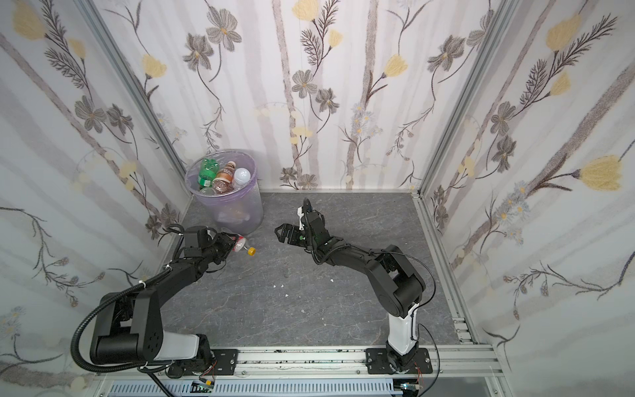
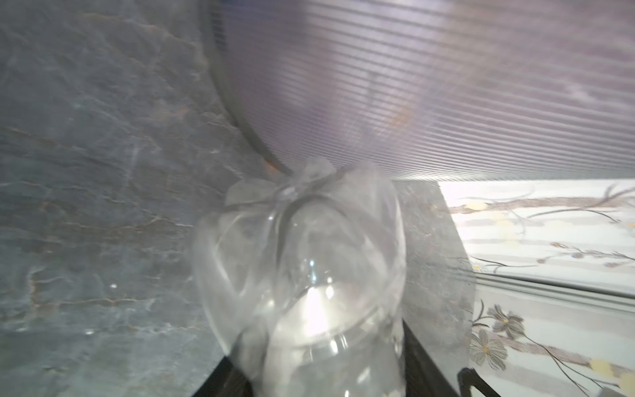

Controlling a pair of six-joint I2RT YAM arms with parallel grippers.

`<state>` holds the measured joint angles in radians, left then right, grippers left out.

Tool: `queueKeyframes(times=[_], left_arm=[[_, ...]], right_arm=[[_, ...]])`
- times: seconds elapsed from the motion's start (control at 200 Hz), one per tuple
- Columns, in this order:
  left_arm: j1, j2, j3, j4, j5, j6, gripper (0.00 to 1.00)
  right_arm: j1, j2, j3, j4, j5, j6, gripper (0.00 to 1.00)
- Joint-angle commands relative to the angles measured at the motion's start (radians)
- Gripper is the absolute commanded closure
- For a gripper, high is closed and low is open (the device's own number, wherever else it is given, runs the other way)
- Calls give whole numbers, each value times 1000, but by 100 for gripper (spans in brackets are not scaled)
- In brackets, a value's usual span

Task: Throw the plastic bottles in the bin
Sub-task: 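Drop the red-label bottle into the bin with the left gripper while the right arm withdraws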

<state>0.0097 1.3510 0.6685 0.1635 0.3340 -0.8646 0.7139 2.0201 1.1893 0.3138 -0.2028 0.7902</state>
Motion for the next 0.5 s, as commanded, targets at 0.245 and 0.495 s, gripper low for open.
queueKeyframes(times=[0.245,0.495], left_arm=[[-85,-279,331,-53,-110,148,60],[-113,9,888,-52,-273,559,58]], right_arm=[[-41,-100,-56,-8,11,-47,0],[-58,-150,-79,-20,8,-52,0]])
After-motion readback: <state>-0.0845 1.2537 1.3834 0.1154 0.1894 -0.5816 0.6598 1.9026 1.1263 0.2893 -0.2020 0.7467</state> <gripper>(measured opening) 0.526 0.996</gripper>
